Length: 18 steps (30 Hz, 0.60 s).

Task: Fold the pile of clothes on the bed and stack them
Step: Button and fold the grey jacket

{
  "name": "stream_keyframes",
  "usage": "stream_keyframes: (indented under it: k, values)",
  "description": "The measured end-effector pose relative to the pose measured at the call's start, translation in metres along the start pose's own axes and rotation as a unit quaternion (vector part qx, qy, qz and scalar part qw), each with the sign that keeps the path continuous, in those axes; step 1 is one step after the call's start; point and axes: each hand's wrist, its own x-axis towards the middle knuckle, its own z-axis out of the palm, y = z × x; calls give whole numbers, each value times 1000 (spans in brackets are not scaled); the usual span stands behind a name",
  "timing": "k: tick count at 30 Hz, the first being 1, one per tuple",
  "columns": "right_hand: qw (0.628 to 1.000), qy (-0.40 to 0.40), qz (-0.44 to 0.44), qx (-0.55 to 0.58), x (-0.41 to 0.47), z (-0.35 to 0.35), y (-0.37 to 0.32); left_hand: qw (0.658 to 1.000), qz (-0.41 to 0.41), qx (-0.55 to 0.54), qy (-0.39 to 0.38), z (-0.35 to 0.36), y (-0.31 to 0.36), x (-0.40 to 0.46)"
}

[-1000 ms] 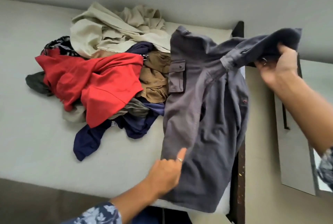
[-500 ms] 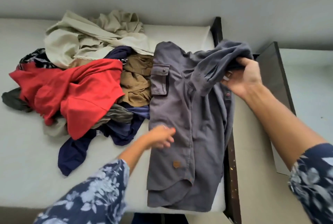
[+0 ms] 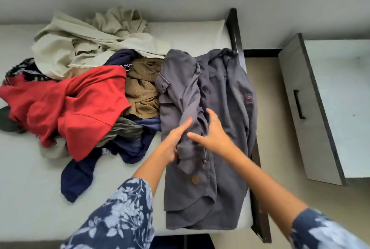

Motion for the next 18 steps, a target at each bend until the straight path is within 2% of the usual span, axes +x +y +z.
stream_keyframes:
  k: [2,4,6,8,10,12,13,15,16,18]
  values:
    - [980,44,121,153,-9,21,17,999,5,-49,14,3,-10,-3]
    - [937,-3,204,282,-15,37,30,996,10,-80,35,5,-11,-4]
    - [908,-56,227,348,-20,45,35,996,9,-85,29,8,-4,-8]
    - [884,-75,217,407,-22,46,29,998,9,-69,7,7,6,-14]
    - [860,-75,196,465,-24,42,19,997,1,-65,-35,3,19,-22]
    - [833,-107,179,513,-26,34,10,989,5,-115,-94,-1,34,-29]
    - [833,-130,188,504,-29,30,2,980,18,-159,-121,-3,41,-33]
    - [888,-171,193,382,-34,24,-5,959,50,-229,-157,-4,52,-35]
    - [921,-197,172,288,-36,22,-5,958,59,-236,-153,-3,55,-35]
    - [949,-240,108,171,-46,24,-6,968,69,-215,-106,-1,61,-32]
